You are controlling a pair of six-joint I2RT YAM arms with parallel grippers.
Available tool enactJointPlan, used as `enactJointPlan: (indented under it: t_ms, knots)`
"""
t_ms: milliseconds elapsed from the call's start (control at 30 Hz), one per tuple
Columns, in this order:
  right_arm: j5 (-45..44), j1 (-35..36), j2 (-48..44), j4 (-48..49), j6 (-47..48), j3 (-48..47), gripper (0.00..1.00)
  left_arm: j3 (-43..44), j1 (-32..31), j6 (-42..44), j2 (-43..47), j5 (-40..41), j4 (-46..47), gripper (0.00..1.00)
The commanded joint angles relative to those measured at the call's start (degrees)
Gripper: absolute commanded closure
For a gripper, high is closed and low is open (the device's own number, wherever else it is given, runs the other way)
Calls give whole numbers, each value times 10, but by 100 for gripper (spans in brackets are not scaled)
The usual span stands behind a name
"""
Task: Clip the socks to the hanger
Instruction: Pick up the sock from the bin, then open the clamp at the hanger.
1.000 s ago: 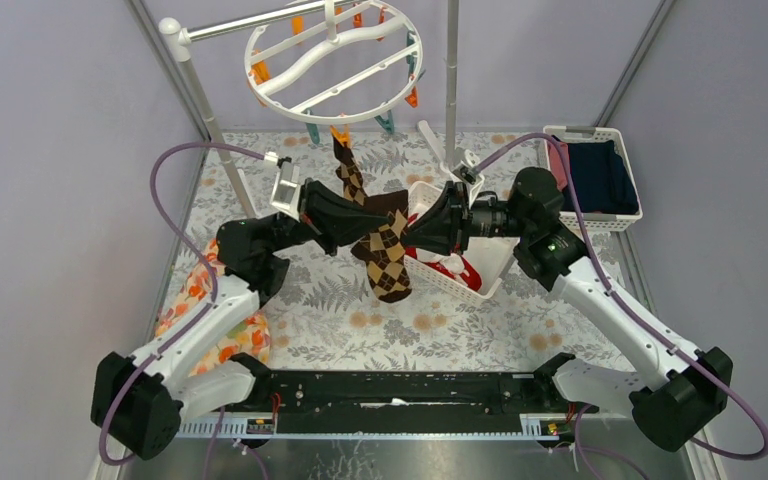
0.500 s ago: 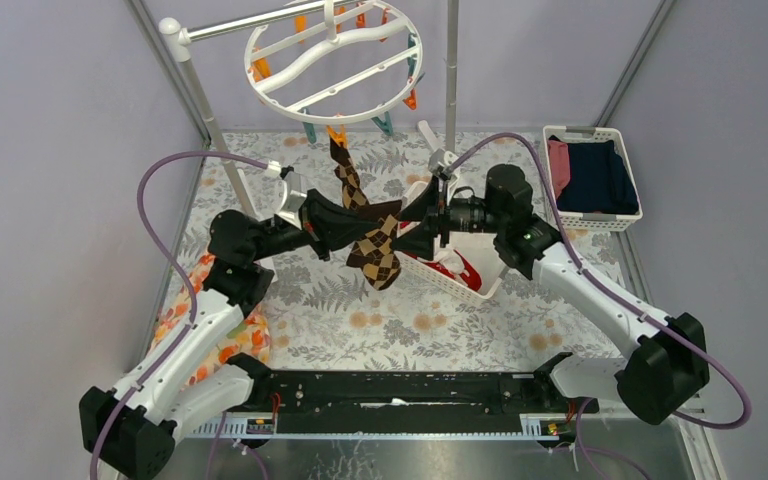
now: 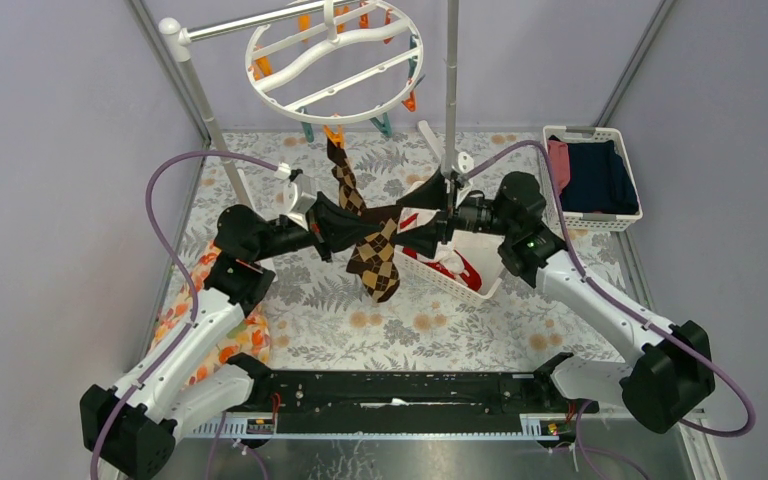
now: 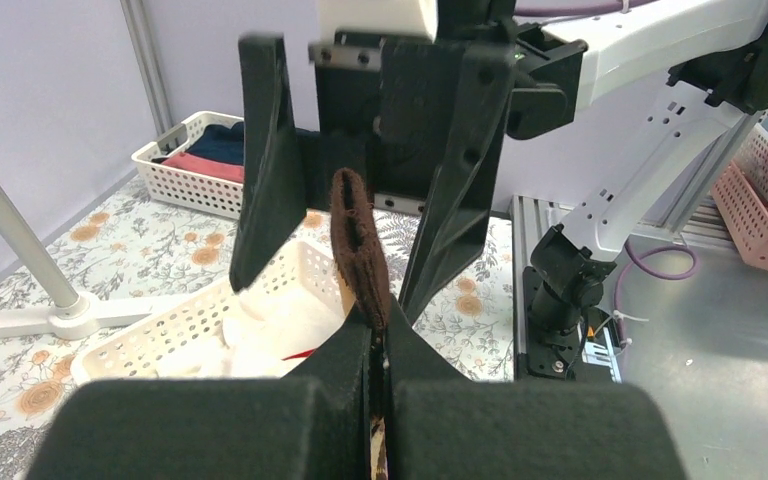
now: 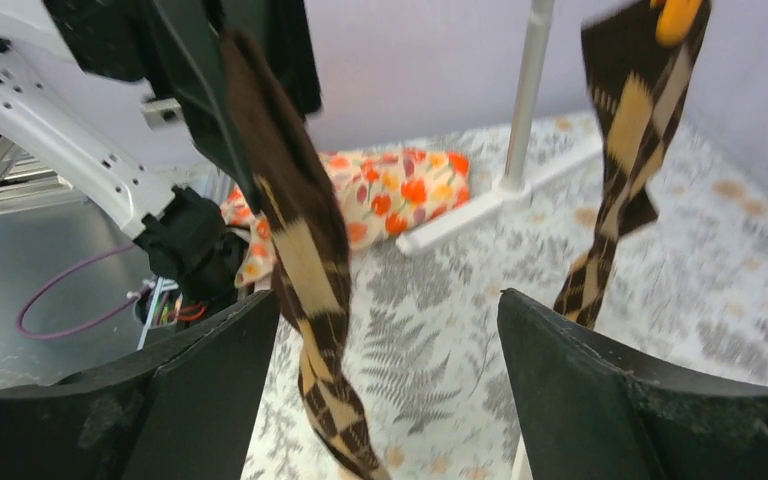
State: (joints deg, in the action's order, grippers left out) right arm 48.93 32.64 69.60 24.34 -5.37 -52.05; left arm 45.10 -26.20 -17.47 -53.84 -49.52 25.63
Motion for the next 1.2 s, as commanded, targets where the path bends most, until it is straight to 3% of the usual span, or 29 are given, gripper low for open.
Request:
enactJointPlan:
  t_ms: [0,167,333,567,733,900,1100,1167]
  knots:
    - [43,4,4,97,-10,-30,12,10,3,19,1,0,-8,100]
    - [49,8,25,245,-89,47,12,8,2,20,-8,-2,-9,100]
    - [-22,9,12,147,-40,29,12,20,4,3,-31,-9,-16,100]
    - [-232,8,-54,51,20,21,11,35,12,20,5,58,-84,100]
    - [-376,8,-76,159,8,67,12,47,12,49,29,206,-164,100]
    - [-319,5,-16,195,50,26,13,49,15,53,49,292,-194,100]
    - [-248,6,87,376,152,16,15,46,19,64,73,368,-214,100]
    - [-255,6,112,394,177,-3,16,44,20,64,79,389,-217,100]
